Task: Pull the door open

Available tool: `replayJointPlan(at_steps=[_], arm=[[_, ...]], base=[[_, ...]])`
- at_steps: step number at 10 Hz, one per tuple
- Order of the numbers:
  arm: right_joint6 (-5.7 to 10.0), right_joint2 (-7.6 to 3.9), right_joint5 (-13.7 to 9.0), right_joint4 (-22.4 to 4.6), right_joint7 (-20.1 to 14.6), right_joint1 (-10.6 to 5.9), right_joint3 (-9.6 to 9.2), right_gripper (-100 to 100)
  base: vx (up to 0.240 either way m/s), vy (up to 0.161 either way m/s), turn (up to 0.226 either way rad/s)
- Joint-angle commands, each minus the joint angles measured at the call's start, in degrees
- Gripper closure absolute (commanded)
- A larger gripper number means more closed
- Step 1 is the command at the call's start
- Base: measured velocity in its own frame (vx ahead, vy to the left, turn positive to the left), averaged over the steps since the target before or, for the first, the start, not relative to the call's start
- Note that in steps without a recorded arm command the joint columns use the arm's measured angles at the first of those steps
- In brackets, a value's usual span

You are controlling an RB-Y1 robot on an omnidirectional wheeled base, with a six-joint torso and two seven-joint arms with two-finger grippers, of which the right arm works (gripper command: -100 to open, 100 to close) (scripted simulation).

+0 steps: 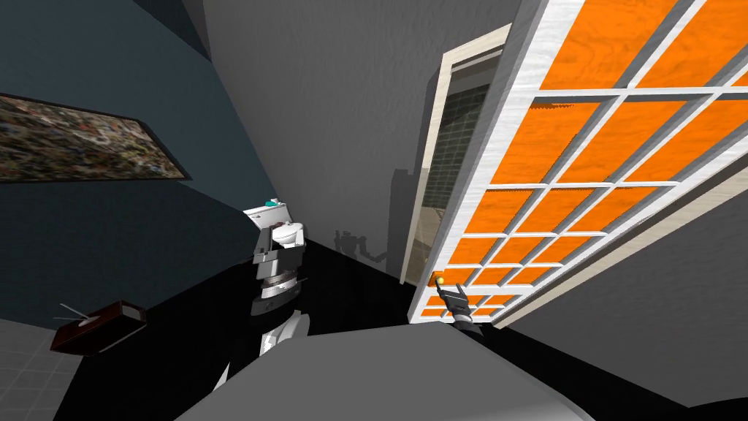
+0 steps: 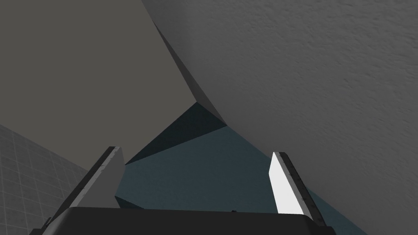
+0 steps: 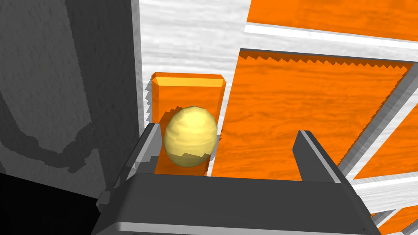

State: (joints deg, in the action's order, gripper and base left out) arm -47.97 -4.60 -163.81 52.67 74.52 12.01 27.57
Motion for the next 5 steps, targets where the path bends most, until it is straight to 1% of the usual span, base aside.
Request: replayJointPlan(at_steps=[1,2,3,4,5], arm=[[-0.37,-1.89,-0.85,-0.80,-0.09,-0.17,1.82,100],[-0.37,-1.89,-0.85,-0.80,-0.09,-0.17,1.82,100],[-0.99,-0.74,0.84,-0.44,-1.55,0.20,-0.50,100],[-1.86,-1.25,1.56,-1.12,-2.56,0.07,-0.84,100],[-2.57,-1.66,2.13,-1.66,-3.37,-0.04,-1.12,100]], base=[[0.006,0.004,0.010],[-0.002,0.006,-0.008],[0.001,-0.027,0.262],[-0.011,-0.083,0.361],[-0.062,-0.112,0.269]])
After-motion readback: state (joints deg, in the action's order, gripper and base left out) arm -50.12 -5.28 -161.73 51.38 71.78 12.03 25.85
